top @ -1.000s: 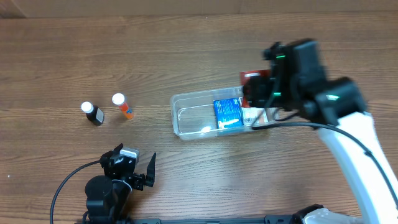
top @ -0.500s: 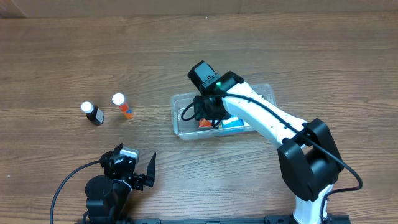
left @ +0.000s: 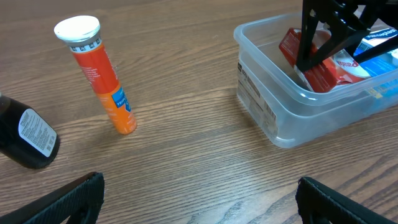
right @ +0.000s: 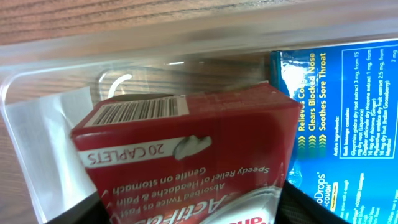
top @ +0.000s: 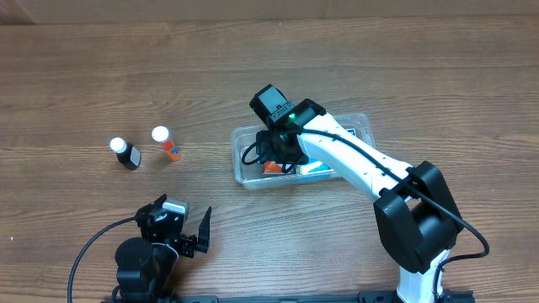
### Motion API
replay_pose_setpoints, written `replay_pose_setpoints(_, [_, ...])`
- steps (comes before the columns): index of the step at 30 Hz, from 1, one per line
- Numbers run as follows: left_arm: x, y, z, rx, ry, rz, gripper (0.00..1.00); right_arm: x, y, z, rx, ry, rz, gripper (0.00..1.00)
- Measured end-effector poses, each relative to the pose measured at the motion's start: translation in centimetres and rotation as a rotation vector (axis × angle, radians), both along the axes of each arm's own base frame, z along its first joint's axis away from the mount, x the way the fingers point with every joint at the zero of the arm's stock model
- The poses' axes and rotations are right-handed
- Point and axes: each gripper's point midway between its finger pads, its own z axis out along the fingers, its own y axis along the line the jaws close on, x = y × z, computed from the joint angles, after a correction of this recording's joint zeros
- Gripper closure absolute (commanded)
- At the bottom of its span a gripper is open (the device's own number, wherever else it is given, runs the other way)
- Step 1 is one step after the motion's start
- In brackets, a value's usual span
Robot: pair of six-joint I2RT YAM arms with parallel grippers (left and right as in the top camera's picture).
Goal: Pack container
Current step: 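Carry the red Panadol box into the container's left side, then release the Panadol box and raise the right gripper away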
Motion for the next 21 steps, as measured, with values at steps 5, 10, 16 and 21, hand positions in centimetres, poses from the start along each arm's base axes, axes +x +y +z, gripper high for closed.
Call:
replay_pose_setpoints(5, [0.00,-0.01,0.00,0.000,0.000,0.000,0.00,-0.24,-0.33,-0.08,-0.015,0.009,-0.002,0.30])
replay_pose_setpoints(10, [0.00,0.00,0.00,0.000,0.000,0.000,0.00,-0.22,-0.45,-0.10,-0.021,0.007,-0.003,0.16])
replay_pose_setpoints(16, [0.00,0.00,0.00,0.000,0.000,0.000,0.00,-0.18,-0.46,-0.10,-0.022,0.006,-0.007,0.18])
replay_pose_setpoints(21, [0.00,0.00,0.00,0.000,0.000,0.000,0.00,0.01,-0.68,-0.10,-0.035,-0.006,-0.003,0.21])
